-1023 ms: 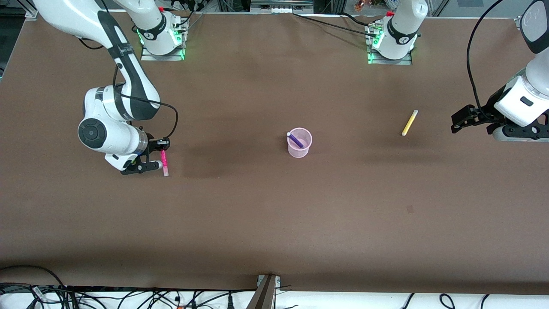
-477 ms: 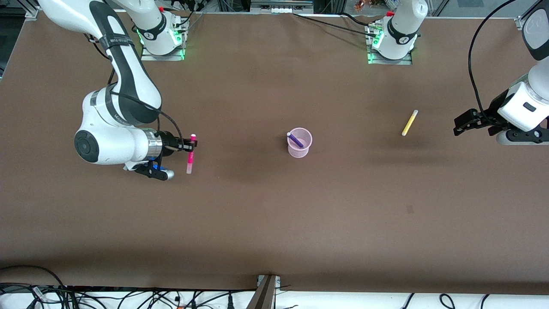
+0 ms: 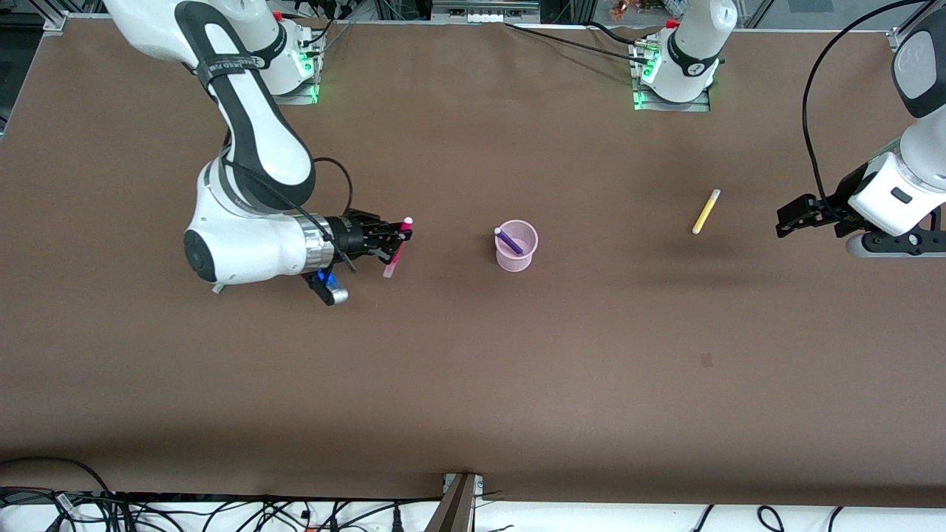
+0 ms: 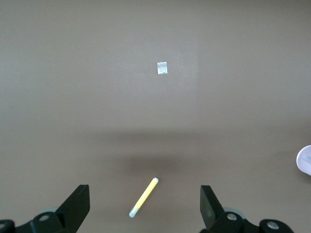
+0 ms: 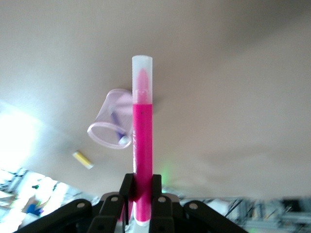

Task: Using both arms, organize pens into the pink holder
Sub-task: 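Lift the pink marker upright and carry it toward the pink cup, then lower the pink marker into the cup and open the right gripper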

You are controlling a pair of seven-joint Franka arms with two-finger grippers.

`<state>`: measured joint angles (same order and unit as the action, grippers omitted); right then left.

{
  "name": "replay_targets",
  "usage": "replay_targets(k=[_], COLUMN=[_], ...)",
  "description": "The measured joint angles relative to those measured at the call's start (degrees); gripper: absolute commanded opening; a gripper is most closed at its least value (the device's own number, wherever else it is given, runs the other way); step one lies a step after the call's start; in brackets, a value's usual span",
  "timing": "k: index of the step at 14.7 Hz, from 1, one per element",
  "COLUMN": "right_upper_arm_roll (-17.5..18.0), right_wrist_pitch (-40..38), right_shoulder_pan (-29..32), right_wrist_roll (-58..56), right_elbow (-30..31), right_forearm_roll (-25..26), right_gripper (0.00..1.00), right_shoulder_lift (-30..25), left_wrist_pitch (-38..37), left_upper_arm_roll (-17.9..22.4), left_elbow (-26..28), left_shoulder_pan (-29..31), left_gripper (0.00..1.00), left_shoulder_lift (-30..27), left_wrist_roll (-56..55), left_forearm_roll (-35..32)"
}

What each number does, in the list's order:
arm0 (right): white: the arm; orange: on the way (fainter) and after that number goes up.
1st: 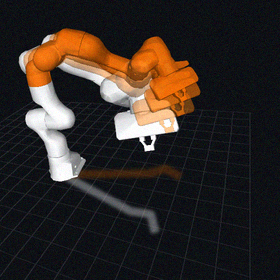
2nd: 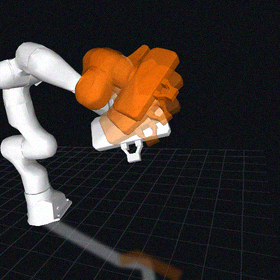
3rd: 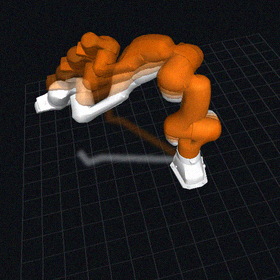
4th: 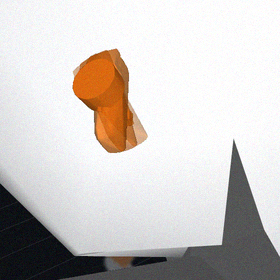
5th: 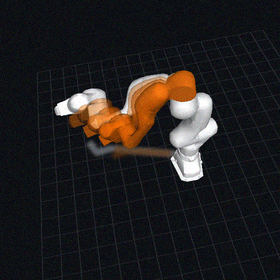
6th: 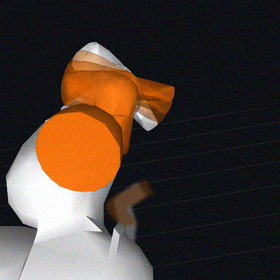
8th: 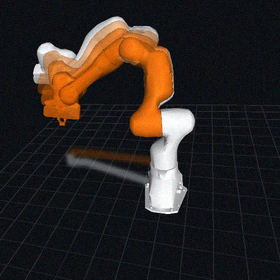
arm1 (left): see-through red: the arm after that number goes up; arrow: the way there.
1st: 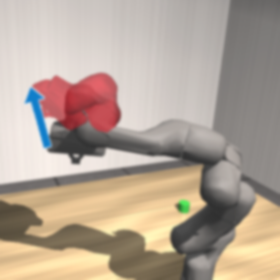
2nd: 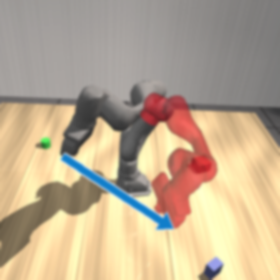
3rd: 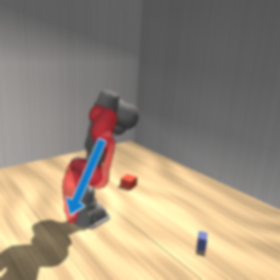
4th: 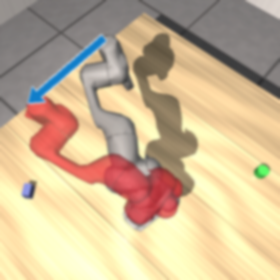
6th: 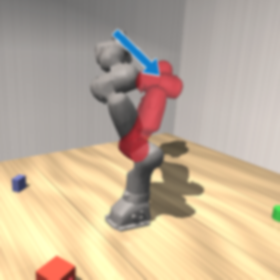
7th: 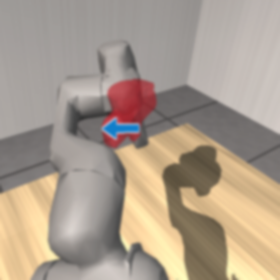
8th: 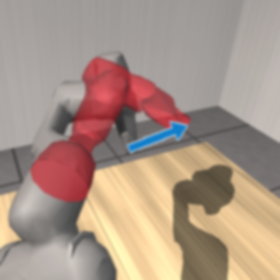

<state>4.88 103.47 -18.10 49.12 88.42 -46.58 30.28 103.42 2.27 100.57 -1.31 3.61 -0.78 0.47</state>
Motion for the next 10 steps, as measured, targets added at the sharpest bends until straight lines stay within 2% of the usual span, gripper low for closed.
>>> replay_targets(k=[4,10], right_upper_arm_roll=[0.0,0.1], right_wrist_pitch=[1.1,16.9], right_shoulder_pan=[-1.8,-11.6], right_wrist_roll=[6.1,10.4], right_elbow=[0.0,0.0], right_forearm_roll=[-12.0,-24.9], right_gripper=[0.0,0.0], right_shoulder_lift=[1.2,5.5], left_wrist_pitch=[-0.1,-0.2], left_upper_arm_roll=[0.0,-0.3], left_elbow=[0.0,0.0], left_shoulder_pan=[0.0,-0.1], left_gripper=[1.0,1.0], left_shoulder_lift=[0.0,0.0], left_wrist_roll=[0.0,0.0], left_forearm_roll=[0.0,0.0])
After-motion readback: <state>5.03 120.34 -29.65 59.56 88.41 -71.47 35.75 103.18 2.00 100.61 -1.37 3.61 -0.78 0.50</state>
